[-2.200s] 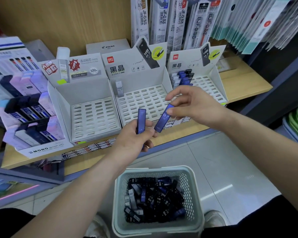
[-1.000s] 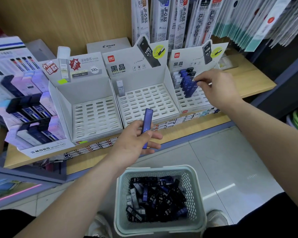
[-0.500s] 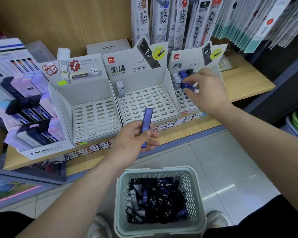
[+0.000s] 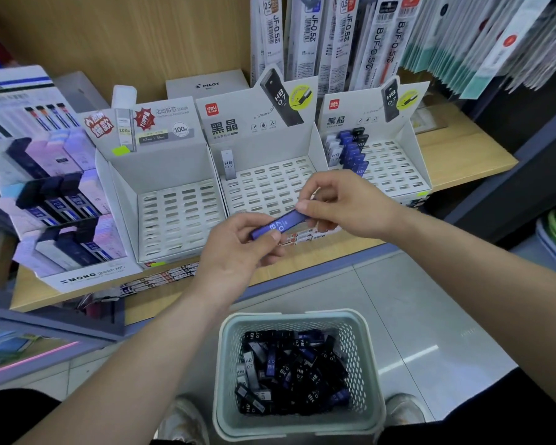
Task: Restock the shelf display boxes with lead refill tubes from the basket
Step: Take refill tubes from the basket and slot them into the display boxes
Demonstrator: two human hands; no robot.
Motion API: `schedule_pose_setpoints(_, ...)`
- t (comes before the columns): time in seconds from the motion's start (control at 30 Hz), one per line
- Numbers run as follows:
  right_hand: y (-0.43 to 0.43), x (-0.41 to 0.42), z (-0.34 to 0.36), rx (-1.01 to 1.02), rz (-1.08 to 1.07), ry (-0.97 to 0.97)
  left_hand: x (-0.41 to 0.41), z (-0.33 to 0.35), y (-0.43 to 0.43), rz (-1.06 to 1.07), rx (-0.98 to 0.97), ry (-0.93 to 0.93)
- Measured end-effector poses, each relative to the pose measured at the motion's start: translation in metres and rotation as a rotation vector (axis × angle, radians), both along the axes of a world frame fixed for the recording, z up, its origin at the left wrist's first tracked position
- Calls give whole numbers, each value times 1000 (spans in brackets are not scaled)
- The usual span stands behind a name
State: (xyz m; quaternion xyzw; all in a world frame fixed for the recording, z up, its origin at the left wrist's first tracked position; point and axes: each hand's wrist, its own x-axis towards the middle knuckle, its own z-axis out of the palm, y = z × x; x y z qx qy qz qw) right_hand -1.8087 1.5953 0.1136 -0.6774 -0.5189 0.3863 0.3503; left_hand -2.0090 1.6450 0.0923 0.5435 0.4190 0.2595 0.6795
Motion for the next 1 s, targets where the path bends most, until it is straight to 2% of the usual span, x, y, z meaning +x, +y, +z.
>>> schedule_pose_setpoints(0.17,-6,-3,-6,-158,160,47,-1,2,5,82,66,7)
schedule_pose_setpoints(0.33,-4,-18,-9,-141,234,23,-1,2,5,87,75,43)
schedule_pose_setpoints(0.47,-2,-18,-7,-26,140,27,-3,2,6,59,92,51)
schedule_pose_setpoints(0.57,2,-19,-3,60,30,107,-3,1,5,31,151,82)
schedule_pose_setpoints(0.63,3,-22,-2,101,31,134,-2,0,4,15,174,96)
schedule_pose_setpoints(0.83,4,-28,-2,191,-8,35,1,1,5,-13,280,135)
schedule_pose_setpoints(1.0,4,-17,7,257,-124,37,3,4,12,-35,422,225)
